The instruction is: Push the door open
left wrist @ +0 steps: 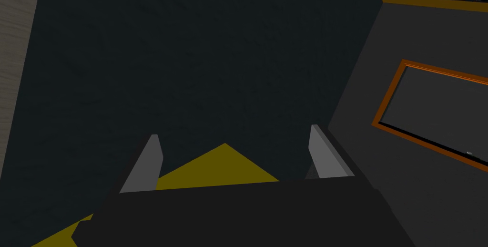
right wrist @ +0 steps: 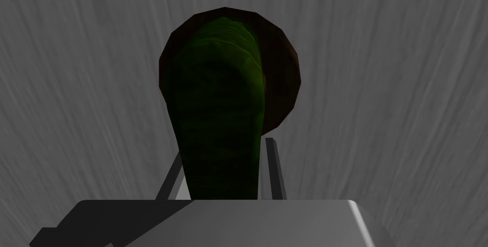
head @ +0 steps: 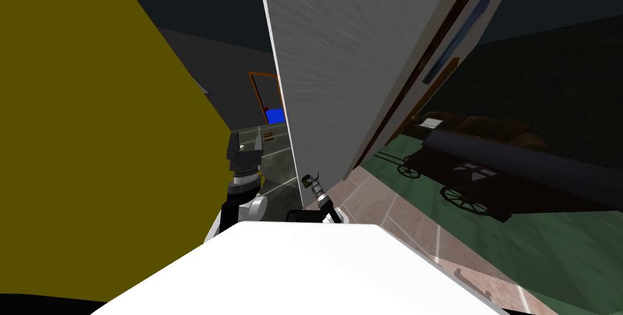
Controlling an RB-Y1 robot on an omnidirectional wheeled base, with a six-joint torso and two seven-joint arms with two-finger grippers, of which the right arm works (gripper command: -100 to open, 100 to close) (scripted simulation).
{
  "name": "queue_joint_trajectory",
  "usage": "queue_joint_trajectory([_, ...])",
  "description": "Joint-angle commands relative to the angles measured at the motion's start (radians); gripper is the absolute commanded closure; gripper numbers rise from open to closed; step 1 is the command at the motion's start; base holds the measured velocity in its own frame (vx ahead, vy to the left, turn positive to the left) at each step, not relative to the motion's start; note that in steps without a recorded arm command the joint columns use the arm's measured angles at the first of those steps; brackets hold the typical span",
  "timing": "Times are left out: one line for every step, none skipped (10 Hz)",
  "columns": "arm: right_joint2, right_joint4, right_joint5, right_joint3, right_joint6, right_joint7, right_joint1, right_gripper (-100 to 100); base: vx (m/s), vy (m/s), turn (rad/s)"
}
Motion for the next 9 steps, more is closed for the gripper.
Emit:
queue_joint_trajectory([-0.001,0.001,0.0,0.002,-0.002,-0.001,0.004,100,0.0,0.0,0.0])
queue_joint_trajectory([-0.001,0.001,0.0,0.002,-0.002,-0.001,0.004,100,0.0,0.0,0.0])
queue_joint_trajectory([-0.005,0.004,-0.005,-0.016,0.0,0.004,-0.003,100,0.062,0.077,-0.037])
queue_joint_trajectory([-0.006,0.006,-0.007,-0.021,0.0,0.005,-0.004,100,0.099,0.121,-0.038])
queue_joint_trajectory([-0.008,0.009,-0.01,-0.033,0.0,0.009,-0.006,100,0.135,0.135,-0.045])
queue_joint_trajectory([-0.009,0.011,-0.012,-0.041,0.0,0.011,-0.007,100,0.125,0.102,-0.032])
queue_joint_trajectory([-0.011,0.015,-0.017,-0.056,0.0,0.015,-0.01,100,0.146,0.15,-0.03])
queue_joint_trajectory([-0.012,0.018,-0.019,-0.064,0.0,0.018,-0.011,100,0.133,0.196,-0.053])
queue_joint_trajectory([-0.014,0.022,-0.024,-0.082,0.0,0.023,-0.015,100,0.155,0.166,-0.054])
